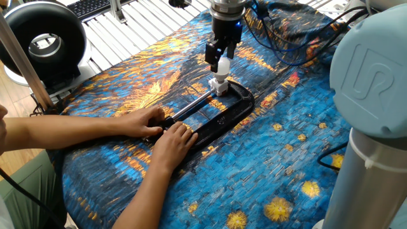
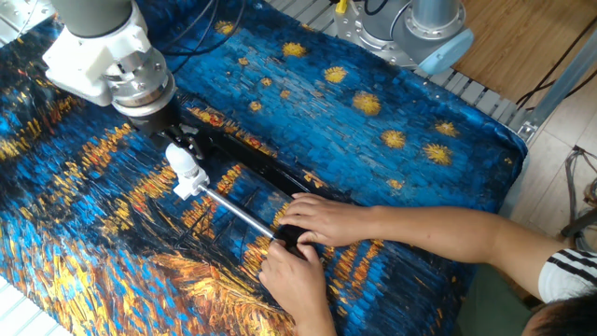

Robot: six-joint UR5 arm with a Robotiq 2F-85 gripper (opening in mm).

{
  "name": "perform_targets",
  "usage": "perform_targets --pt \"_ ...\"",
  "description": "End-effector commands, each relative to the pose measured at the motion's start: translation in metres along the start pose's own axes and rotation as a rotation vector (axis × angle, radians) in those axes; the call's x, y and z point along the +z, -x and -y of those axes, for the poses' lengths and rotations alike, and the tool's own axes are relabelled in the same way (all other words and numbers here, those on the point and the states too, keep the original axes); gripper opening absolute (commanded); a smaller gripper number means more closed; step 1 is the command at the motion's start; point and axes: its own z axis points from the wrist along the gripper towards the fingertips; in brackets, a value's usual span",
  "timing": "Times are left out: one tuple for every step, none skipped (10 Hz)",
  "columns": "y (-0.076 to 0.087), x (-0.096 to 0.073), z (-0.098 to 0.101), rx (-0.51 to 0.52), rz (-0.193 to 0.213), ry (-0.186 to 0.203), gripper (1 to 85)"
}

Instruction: Install the light bulb by rotating it

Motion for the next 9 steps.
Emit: perform_targets --pt "0.001 -0.012 0.004 -0.231 -0.019 -0.057 74.7" --pt "0.003 -0.015 0.002 -0.313 -0.023 -0.073 74.7" --pt "0.007 -0.015 -0.004 -0.380 -0.018 -0.070 74.0" --pt "0.009 -0.015 -0.008 -0.456 -0.009 -0.060 74.7" --pt "0.010 -0.015 -0.016 -0.504 0.000 -0.052 74.7" --pt "0.012 -0.015 -0.019 -0.543 0.007 -0.050 74.7" --pt "0.014 -0.015 -0.017 -0.598 0.010 -0.066 74.3" --pt "0.017 -0.015 -0.013 -0.650 0.015 -0.086 74.3" --pt "0.019 -0.013 -0.010 -0.683 0.020 -0.104 74.0"
